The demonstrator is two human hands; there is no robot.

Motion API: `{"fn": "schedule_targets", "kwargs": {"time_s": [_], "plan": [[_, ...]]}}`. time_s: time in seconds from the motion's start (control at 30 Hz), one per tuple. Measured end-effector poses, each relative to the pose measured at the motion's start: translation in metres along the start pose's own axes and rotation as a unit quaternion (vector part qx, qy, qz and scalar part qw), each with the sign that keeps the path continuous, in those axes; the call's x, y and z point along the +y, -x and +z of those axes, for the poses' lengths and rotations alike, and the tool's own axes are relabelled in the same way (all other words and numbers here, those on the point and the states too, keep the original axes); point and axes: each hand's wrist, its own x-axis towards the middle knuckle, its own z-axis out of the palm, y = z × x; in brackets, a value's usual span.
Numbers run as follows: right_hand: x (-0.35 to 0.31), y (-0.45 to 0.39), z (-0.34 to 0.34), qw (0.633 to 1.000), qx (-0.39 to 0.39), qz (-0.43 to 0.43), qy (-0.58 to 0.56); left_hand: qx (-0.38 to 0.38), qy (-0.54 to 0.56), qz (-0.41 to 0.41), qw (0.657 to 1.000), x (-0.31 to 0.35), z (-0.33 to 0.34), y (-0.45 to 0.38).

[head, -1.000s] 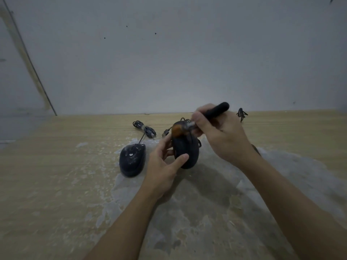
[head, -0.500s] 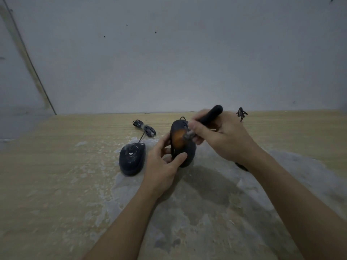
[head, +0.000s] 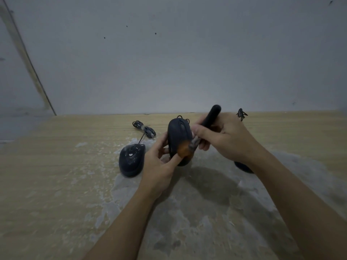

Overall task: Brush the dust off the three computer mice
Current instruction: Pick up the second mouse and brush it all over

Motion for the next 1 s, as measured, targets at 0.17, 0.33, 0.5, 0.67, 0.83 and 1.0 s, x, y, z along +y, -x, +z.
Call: {"fn": "schedule_targets", "kwargs": {"time_s": [0.17, 0.33, 0.5, 0.67, 0.83, 1.0], "plan": [[-0.003, -0.002, -0.002, 0.997, 0.063, -0.031, -0.040, -0.011, -0.001, -0.001, 1.000, 0.000, -0.001, 0.000], [0.003, -0.004, 0.002, 0.973, 0.224, -0.052, 0.009, -0.012, -0.017, 0.006, 1.000, 0.001, -0.001, 0.000], [0.001, -0.002, 0.006, 0.987, 0.132, -0.068, -0.056, -0.023, -0.021, 0.007, 0.999, -0.001, 0.001, 0.002], [-0.001, 0.000, 0.005, 0.997, 0.034, -0.027, -0.058, -0.013, 0.001, -0.007, 1.000, -0.002, -0.002, 0.000], [-0.002, 0.000, 0.007, 0.997, 0.035, -0.059, -0.046, 0.010, -0.019, -0.002, 1.000, -0.002, -0.003, 0.000], [0.003, -0.001, 0.016, 0.987, 0.090, -0.127, 0.039, 0.033, -0.049, 0.018, 0.998, -0.001, -0.004, -0.002]]}}
